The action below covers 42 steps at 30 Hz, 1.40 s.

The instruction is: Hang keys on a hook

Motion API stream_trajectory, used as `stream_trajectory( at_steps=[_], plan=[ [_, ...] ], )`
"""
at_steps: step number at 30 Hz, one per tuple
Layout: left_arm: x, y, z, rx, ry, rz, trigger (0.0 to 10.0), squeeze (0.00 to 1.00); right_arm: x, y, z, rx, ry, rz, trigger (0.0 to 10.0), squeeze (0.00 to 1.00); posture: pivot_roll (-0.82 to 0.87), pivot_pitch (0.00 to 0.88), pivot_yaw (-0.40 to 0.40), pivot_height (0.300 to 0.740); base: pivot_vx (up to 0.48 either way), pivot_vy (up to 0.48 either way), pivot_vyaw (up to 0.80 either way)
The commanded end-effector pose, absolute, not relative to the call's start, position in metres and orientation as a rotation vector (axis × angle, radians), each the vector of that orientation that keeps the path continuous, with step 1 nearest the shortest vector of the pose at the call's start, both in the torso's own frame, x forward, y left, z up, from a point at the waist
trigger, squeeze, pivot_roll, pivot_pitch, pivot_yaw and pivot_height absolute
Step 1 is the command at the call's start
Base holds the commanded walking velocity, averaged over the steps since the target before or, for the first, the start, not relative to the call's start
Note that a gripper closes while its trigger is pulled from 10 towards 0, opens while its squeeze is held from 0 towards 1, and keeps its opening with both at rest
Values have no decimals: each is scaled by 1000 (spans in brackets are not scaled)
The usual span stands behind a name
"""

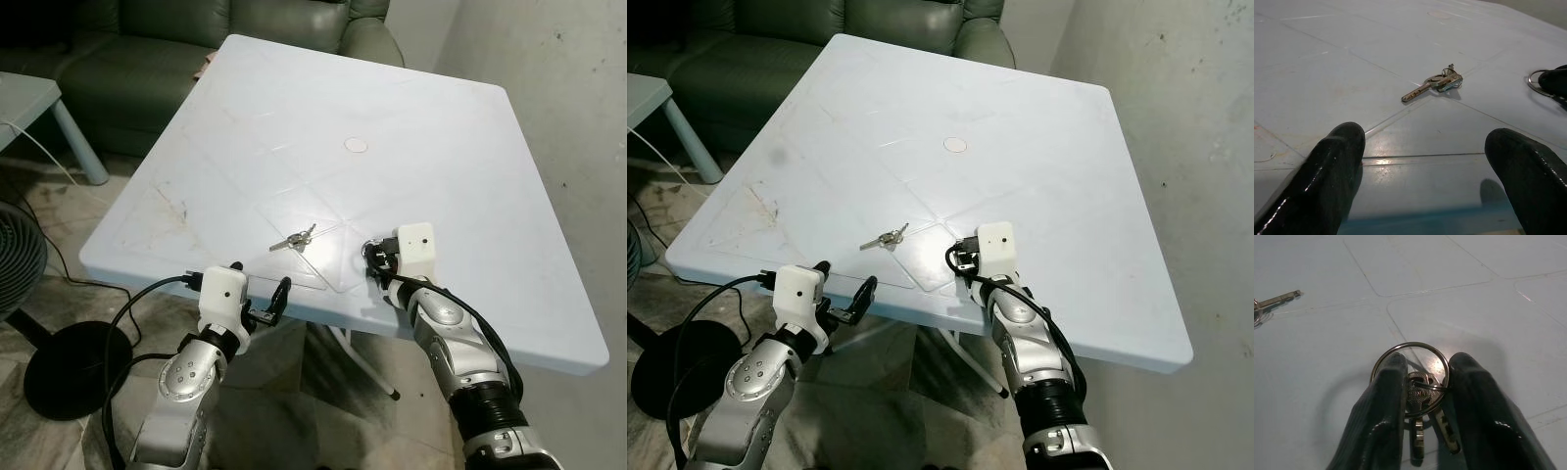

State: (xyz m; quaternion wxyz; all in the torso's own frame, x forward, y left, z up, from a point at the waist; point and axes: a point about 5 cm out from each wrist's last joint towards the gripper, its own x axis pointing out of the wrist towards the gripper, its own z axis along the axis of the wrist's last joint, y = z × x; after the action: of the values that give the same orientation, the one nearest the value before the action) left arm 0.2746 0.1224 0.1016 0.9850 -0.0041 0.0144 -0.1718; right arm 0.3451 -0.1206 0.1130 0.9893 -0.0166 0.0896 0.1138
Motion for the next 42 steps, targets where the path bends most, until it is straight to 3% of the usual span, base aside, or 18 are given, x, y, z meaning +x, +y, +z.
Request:
stream_trajectory(
  at_steps=[1,25,40,42],
  plan=[
    [274,121,104,3,23,-350,10000,0,346,-127,112,-28,187,205,0,0,124,173,-112,740,0,0,0],
    [283,119,108,1,0,-330,10000,0,352,-125,124,18,126,212,0,0,125,127,-115,740,0,0,0],
    [313,120,138,-72,-93,-263,10000,0,347,-138,181,230,-171,270,0,0,117,80,-113,740,0,0,0],
    [322,121,149,-50,-121,-244,10000,0,343,-143,189,266,-230,296,7059,0,110,70,-110,740,0,0,0]
  ],
)
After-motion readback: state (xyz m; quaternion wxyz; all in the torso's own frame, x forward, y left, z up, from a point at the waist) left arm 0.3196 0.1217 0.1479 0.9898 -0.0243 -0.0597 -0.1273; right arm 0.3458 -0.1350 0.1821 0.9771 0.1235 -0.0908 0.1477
